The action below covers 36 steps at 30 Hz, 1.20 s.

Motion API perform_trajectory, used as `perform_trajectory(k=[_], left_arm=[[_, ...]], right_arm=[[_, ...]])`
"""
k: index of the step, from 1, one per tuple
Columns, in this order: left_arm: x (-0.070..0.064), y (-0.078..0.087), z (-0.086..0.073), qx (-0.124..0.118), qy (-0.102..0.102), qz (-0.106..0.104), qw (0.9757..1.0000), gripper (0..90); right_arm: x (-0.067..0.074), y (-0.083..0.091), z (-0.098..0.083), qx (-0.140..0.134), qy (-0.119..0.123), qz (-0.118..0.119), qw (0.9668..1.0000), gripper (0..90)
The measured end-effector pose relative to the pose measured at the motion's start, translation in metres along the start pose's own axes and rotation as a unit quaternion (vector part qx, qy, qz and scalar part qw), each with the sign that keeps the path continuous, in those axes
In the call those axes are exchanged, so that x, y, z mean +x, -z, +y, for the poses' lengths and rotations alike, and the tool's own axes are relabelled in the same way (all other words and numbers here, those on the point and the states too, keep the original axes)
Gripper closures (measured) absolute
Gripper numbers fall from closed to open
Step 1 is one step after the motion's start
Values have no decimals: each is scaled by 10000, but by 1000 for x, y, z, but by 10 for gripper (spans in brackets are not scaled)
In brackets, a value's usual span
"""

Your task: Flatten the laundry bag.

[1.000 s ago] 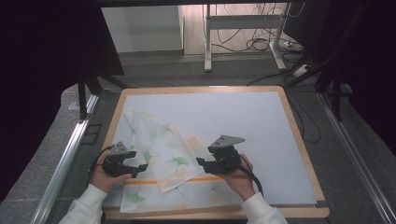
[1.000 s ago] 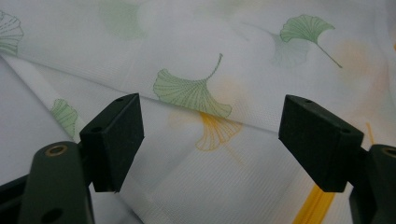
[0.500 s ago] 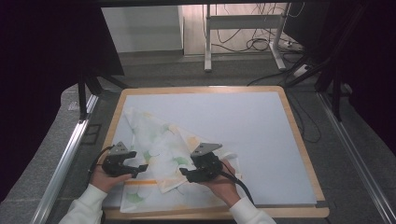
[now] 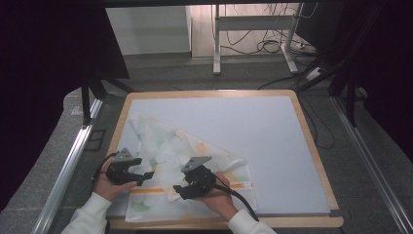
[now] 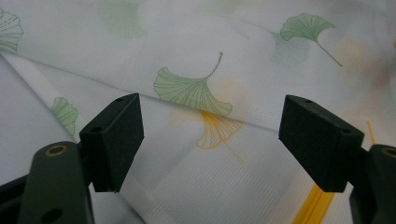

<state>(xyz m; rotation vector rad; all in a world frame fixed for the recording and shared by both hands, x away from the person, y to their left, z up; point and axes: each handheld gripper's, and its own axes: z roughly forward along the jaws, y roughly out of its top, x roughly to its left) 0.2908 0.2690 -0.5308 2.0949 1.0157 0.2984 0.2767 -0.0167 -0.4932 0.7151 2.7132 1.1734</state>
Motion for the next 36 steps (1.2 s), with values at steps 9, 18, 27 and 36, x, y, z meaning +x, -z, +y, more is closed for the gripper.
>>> perform_trajectory(k=[9,18,27,36], left_arm=[[0,0,0,14,-17,-7,10000,220],[0,-1,0,25,-5,-13,10000,220],[0,0,0,26,-25,-26,10000,219],[0,-1,0,36,-40,-24,10000,218]], right_arm=[[11,-18,1,214,133,121,9996,386],[21,-34,2,438,322,186,9983,379],[30,-45,0,702,527,132,9960,371],[33,-50,-4,782,717,-38,9943,379]])
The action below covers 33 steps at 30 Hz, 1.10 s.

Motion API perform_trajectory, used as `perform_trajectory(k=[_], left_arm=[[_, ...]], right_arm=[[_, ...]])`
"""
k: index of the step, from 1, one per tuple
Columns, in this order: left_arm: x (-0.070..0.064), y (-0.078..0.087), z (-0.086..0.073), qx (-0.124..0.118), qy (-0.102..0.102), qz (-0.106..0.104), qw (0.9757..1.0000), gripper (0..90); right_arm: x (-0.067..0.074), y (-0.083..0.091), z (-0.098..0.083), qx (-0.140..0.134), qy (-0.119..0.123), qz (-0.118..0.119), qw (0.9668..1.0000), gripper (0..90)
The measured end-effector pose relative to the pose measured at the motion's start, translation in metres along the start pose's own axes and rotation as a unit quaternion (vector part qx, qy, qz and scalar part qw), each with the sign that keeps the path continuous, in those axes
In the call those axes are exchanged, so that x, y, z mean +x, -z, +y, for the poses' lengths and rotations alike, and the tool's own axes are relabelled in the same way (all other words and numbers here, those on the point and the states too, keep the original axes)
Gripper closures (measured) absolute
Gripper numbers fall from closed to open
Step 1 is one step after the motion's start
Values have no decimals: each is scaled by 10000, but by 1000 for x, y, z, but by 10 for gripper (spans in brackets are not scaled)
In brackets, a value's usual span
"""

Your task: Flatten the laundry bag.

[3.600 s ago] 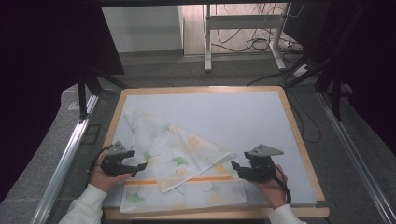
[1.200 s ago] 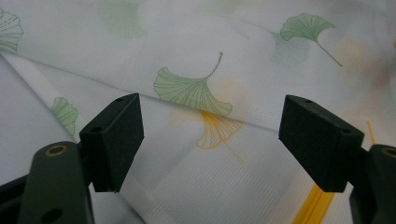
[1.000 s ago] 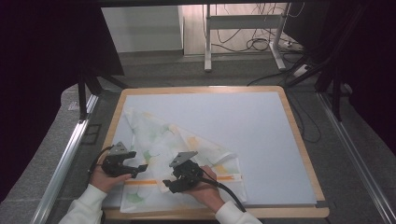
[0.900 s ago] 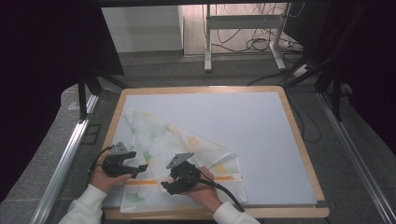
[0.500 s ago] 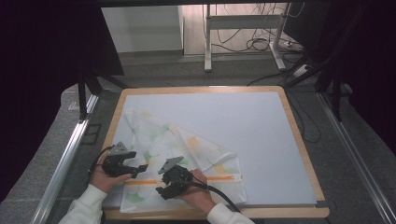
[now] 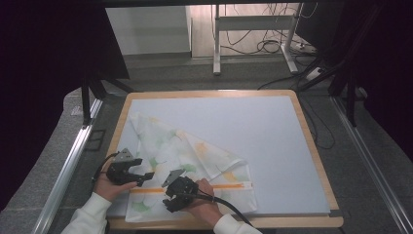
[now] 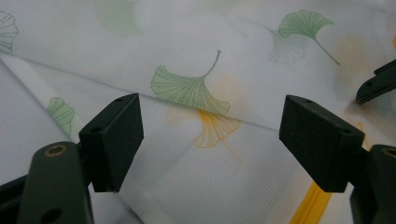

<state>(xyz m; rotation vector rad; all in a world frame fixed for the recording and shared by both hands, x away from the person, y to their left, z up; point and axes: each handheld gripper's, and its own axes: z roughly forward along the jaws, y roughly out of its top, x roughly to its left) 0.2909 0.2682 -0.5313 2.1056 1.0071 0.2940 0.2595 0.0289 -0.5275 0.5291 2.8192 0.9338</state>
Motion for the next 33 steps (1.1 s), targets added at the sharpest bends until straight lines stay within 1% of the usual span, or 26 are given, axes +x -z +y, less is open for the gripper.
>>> perform_trajectory(k=[1,2,4,6,7,8,9,10,11,12,16,17,18,19,20,25,30,31,33], left_arm=[[0,0,0,11,-5,1,10000,218],[0,0,0,14,-7,-3,10000,217],[0,0,0,17,-7,-6,10000,217],[0,-1,0,25,-9,-2,10000,216],[0,-1,0,25,-9,-2,10000,216],[0,-1,0,49,-23,6,10000,216],[-1,-2,0,52,-6,10,10000,214],[-1,-2,0,52,-6,10,10000,214],[-1,-2,0,60,-11,12,10000,214],[0,-2,0,63,-13,12,10000,213],[0,-2,-1,52,-35,22,10000,214],[0,-2,-1,33,-33,14,10000,217],[0,-1,0,17,-42,8,10000,220],[-1,-1,0,8,-52,12,10000,220],[-1,0,0,-15,-70,26,10000,221],[-2,0,0,-54,-86,30,9999,222],[-2,0,0,-50,-95,27,9999,222],[-2,0,0,-77,-67,26,9999,222],[-2,1,0,-55,-102,32,9999,222]], right_arm=[[1,0,0,25,70,-112,9999,403],[2,-1,-1,17,93,-165,9998,411],[2,-1,-1,5,94,-194,9998,416],[1,0,-2,-13,51,-248,9997,467],[1,0,-2,-13,51,-248,9997,467],[0,1,-2,-24,21,-340,9994,544],[-2,1,-3,-52,1,-340,9994,580],[-2,1,-3,-52,1,-340,9994,580],[-5,2,-3,-98,-54,-335,9994,638],[-6,2,-4,-109,-87,-337,9993,665],[-10,3,-4,-161,-163,-305,9993,724],[-10,4,-5,-168,-188,-315,9992,756],[-11,5,-5,-195,-203,-330,9991,808],[-11,5,-5,-195,-203,-330,9991,808],[-13,6,-5,-217,-219,-321,9990,827],[-15,9,-5,-304,-234,-303,9988,835],[-20,14,-5,-403,-336,-337,9981,839],[-21,15,-5,-423,-358,-343,9979,840],[-23,18,-4,-463,-390,-357,9975,842]])
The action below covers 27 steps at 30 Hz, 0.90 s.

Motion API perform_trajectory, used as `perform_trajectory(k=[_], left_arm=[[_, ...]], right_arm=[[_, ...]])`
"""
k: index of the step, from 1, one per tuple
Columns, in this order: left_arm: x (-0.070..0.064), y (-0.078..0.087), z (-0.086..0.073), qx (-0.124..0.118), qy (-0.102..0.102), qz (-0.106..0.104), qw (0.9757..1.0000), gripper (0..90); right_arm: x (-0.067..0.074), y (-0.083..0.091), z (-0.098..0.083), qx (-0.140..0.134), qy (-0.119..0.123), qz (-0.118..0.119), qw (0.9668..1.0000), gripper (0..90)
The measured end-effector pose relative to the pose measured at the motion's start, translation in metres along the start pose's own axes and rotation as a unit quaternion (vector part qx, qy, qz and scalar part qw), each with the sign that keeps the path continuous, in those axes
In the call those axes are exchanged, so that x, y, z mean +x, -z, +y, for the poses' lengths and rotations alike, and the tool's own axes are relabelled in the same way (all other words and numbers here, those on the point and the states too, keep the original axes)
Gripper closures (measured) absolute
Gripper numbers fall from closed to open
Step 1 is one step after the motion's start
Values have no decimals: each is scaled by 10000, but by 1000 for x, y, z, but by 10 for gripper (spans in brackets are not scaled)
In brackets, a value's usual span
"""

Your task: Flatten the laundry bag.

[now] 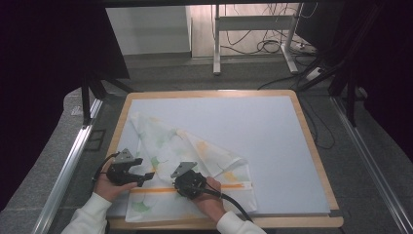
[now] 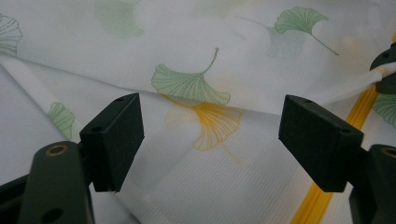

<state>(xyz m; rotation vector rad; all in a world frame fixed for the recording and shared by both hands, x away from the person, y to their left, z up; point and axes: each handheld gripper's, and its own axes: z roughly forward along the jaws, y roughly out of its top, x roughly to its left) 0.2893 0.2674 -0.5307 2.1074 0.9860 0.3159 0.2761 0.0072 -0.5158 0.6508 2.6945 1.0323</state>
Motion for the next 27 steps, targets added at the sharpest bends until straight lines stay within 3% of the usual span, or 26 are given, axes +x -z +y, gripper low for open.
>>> perform_trajectory(k=[27], left_arm=[[0,0,0,-5,-11,-1,10000,222]], right_arm=[[-28,31,4,-480,-323,-175,9982,852]])
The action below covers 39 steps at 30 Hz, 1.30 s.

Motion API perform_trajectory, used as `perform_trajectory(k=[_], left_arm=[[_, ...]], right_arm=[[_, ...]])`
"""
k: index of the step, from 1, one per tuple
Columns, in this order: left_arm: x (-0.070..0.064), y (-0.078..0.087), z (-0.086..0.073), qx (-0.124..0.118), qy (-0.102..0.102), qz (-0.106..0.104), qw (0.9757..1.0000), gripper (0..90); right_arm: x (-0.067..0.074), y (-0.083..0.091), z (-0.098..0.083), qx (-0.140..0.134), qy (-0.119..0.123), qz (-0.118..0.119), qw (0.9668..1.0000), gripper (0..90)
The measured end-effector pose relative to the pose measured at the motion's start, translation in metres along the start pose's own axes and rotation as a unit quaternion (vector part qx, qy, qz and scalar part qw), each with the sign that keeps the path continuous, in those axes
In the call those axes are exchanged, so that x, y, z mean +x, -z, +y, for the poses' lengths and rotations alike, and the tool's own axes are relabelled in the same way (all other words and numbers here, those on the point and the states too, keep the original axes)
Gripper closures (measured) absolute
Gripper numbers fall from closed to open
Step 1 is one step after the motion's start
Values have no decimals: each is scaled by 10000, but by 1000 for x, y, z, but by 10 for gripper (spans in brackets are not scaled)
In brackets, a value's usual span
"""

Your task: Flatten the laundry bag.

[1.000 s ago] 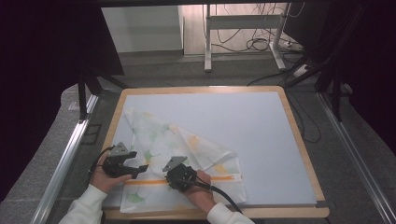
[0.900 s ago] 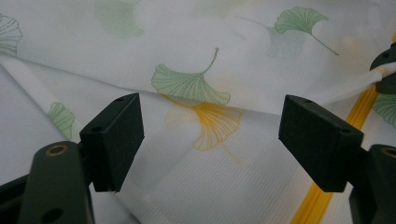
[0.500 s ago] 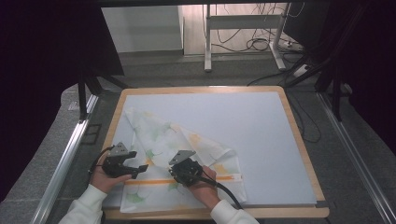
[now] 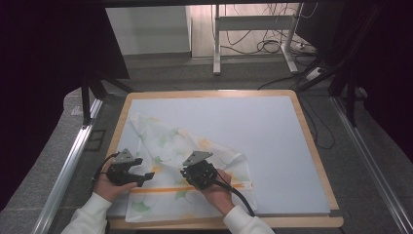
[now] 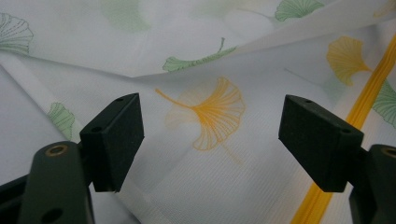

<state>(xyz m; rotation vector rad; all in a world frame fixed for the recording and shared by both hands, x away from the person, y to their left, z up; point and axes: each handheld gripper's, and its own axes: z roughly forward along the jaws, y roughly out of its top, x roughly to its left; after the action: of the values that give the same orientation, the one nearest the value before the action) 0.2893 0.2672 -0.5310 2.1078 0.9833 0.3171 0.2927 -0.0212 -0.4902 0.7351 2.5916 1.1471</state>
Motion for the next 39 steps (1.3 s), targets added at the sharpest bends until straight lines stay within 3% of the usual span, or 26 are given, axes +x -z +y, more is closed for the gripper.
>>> perform_trajectory(k=[39], left_arm=[[0,-2,-1,50,-25,-11,10000,221]], right_arm=[[-35,34,5,-427,-335,-259,9982,857]])
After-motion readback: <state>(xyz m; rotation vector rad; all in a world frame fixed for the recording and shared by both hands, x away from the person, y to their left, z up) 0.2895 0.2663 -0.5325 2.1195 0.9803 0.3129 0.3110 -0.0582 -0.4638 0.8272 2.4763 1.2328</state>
